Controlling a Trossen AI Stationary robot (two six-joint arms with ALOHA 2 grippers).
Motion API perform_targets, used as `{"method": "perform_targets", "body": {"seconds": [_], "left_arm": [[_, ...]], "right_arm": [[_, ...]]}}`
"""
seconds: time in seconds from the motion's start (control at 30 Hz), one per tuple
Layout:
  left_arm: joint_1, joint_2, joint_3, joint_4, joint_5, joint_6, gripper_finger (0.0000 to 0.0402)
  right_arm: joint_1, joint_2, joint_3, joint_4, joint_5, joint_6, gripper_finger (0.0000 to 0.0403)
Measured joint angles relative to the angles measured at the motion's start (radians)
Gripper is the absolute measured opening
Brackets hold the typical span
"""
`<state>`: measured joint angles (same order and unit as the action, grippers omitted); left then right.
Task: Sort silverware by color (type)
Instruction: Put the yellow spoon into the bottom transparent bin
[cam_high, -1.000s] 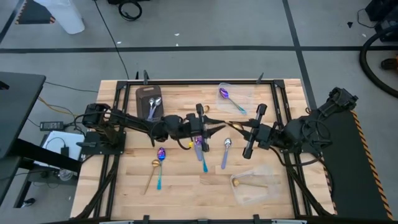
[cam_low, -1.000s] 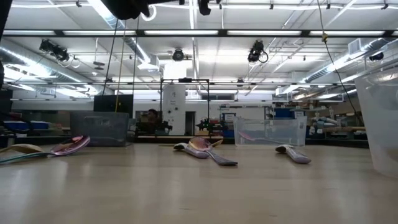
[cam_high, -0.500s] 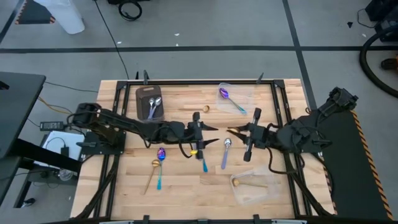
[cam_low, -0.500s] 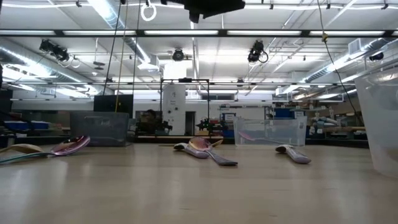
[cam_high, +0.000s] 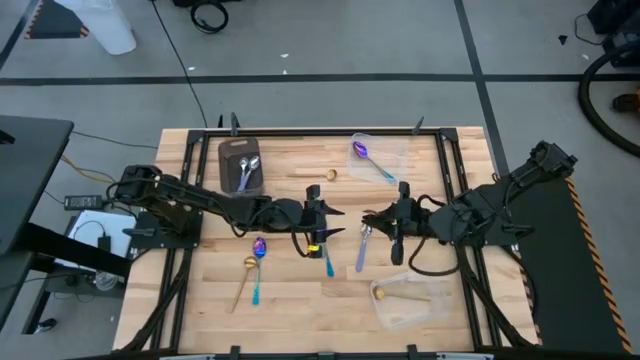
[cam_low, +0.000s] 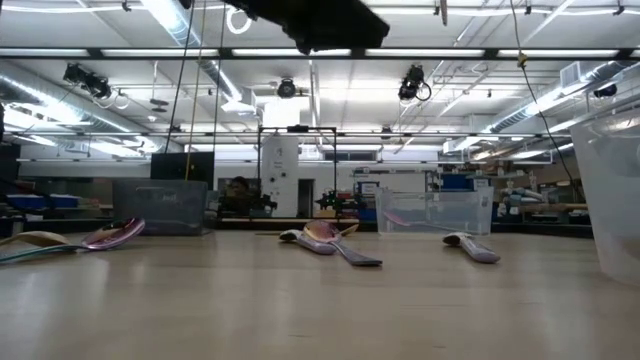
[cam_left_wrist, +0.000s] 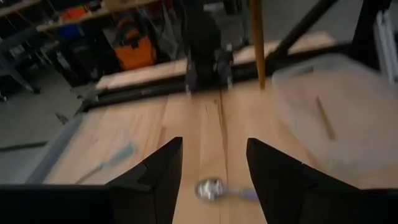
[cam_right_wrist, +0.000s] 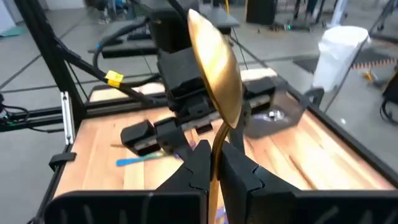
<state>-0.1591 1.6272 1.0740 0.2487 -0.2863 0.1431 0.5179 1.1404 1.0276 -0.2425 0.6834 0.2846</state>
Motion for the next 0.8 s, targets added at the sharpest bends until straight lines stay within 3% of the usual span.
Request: {"method": "perform_targets", "body": {"seconds": [0.13,0.67,0.8], "left_arm": [[0.021,0.000,0.000,-0.040,-0.001,-0.001,0.0187],[0.051,0.000,0.000,-0.104,-0.001,-0.027,0.0187],[0.052,0.000,0.000,-0.105,-0.001,-0.027,0.0187]], "right_arm": [[0.004,0.014,0.001,-0.053,-0.042,0.061,0.0026],[0.006,0.155,0.001,-0.220,-0.405,0.273,0.0026],[0.021,0.174,0.000,-0.281,-0.450,0.325,0.0026]]}}
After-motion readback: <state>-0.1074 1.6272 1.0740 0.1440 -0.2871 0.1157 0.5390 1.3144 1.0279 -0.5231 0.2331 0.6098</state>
